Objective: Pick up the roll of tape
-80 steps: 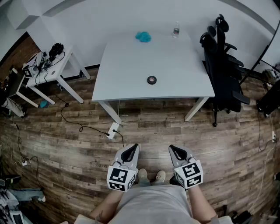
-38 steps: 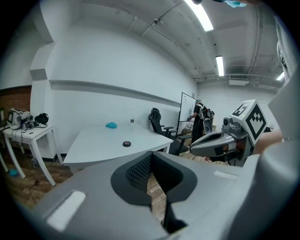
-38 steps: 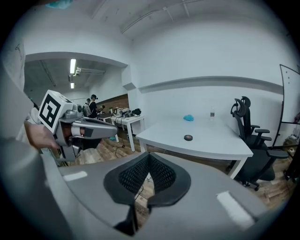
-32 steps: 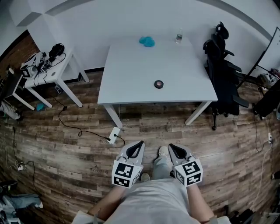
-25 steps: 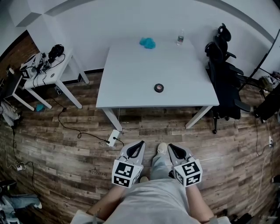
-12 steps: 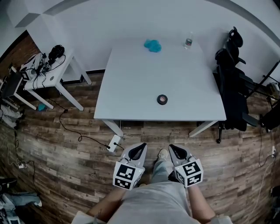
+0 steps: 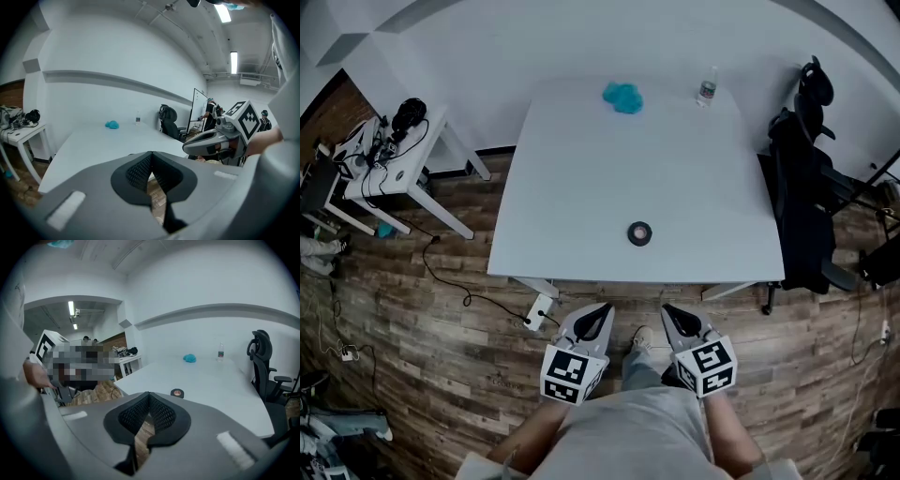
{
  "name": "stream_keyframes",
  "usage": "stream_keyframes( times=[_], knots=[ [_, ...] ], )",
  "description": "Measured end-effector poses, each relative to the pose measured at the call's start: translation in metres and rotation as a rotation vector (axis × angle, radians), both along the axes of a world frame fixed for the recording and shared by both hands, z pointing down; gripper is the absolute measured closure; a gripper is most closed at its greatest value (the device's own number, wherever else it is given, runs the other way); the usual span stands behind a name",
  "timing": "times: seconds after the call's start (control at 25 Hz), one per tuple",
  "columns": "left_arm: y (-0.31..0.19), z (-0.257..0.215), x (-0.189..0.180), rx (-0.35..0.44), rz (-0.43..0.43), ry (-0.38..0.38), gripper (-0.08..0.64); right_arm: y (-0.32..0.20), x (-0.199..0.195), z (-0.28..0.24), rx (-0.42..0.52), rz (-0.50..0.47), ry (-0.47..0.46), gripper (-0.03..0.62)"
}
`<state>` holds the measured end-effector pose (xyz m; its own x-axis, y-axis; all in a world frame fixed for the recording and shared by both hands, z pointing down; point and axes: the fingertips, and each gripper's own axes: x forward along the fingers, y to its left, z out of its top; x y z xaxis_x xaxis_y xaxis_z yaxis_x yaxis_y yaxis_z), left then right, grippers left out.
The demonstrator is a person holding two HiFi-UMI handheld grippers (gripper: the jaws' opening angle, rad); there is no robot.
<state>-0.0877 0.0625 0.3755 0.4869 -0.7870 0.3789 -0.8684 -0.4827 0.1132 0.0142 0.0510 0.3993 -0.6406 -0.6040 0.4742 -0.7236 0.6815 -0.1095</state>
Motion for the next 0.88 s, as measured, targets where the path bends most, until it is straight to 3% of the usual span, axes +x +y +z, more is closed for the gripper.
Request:
stream_keyframes(
  times=[0.48, 0.88],
  knots=[
    [-0.093, -0.008, 0.026, 0.013, -0.054, -0.002, 0.541, -0.093, 0.027, -0.006, 0.012, -0.069, 0.011, 0.586],
    [-0.121, -0.017, 0.044, 0.02, -0.078, -0.018, 0.541, -0.124, 0.038, -0.006, -0.004, -0.121, 0.002, 0.586]
  ],
)
